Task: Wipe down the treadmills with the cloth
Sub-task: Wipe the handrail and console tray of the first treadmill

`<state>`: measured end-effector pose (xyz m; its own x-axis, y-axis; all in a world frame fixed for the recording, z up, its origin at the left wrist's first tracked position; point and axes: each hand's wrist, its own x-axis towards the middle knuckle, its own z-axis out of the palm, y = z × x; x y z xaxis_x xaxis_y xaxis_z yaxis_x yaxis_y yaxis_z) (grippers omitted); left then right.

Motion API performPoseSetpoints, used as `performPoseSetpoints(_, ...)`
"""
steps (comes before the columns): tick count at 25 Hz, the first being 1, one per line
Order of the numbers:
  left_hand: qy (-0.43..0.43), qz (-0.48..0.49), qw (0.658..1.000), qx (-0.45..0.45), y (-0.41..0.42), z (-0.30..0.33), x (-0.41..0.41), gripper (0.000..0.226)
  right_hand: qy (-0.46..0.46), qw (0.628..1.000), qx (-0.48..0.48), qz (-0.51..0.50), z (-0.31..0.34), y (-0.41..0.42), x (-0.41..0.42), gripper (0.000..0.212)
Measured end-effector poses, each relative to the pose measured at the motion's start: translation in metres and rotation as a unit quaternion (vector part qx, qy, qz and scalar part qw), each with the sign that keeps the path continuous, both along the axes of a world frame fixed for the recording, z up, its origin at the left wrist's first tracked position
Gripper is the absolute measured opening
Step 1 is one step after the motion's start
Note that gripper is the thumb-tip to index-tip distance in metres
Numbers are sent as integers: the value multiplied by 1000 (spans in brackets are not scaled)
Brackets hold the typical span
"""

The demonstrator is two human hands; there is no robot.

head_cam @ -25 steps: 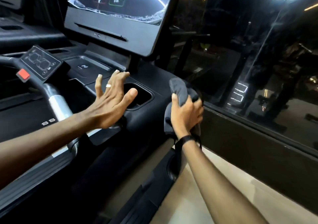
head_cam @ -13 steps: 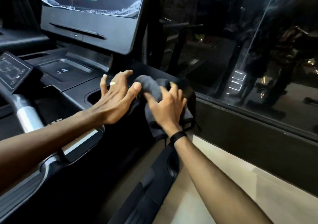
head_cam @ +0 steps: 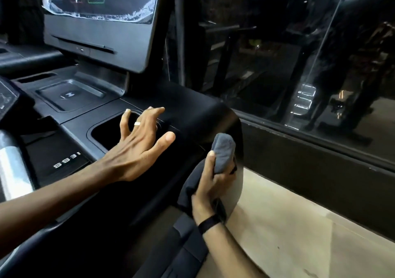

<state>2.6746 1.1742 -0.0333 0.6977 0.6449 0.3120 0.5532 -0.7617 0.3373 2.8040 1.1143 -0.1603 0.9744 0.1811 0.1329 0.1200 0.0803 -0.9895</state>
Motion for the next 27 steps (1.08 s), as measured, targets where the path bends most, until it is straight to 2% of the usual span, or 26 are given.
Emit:
performPoseSetpoints(2, -4, 14, 1000, -10, -1, 2, 1, 98, 11, 1000, -23, -8, 8, 19, 42, 84)
performPoseSetpoints(6, 0, 28, 1000, -6, -4, 2, 3, 102, 106, 990, -94, 14, 17, 52, 117, 85)
performPoseSetpoints(8, 8, 35, 999, -9, -5, 3, 3, 97, 74, 994, -81, 18, 13, 48, 101, 85)
performPoseSetpoints(11, 11, 36, 999, -1, -6, 3, 3, 97, -37, 998, 23, 50, -11, 13, 37, 73)
performPoseSetpoints(13, 12, 43, 999, 6, -4, 1, 3, 98, -36, 995, 57, 68, -16, 10, 39, 76)
performPoseSetpoints(15, 17, 51, 998, 15, -1, -1, 2, 98, 1, 999, 8, 44, -9, 37, 85, 85)
performPoseSetpoints(18, 28, 56, 998, 28, 3, -3, 2, 90, 62, 987, -145, 32, 30, 75, 158, 74)
performPoseSetpoints(19, 23, 55, 998, 30, 4, -4, 2, 88, 30, 983, -175, 40, 44, 81, 162, 68)
performPoseSetpoints(21, 10, 53, 998, 30, 6, -4, 3, 85, -127, 973, -187, 43, 64, 79, 140, 57)
performPoseSetpoints(23, 1, 58, 998, 32, 6, -4, 3, 83, -294, 943, -145, 63, 58, 55, 95, 48)
performPoseSetpoints(24, -3, 62, 997, 35, 5, -4, 2, 82, -346, 926, -115, 96, 44, 38, 75, 45)
performPoseSetpoints(27, -10, 75, 996, 47, 5, -5, 2, 81, -400, 901, -35, 167, 11, 9, 71, 42)
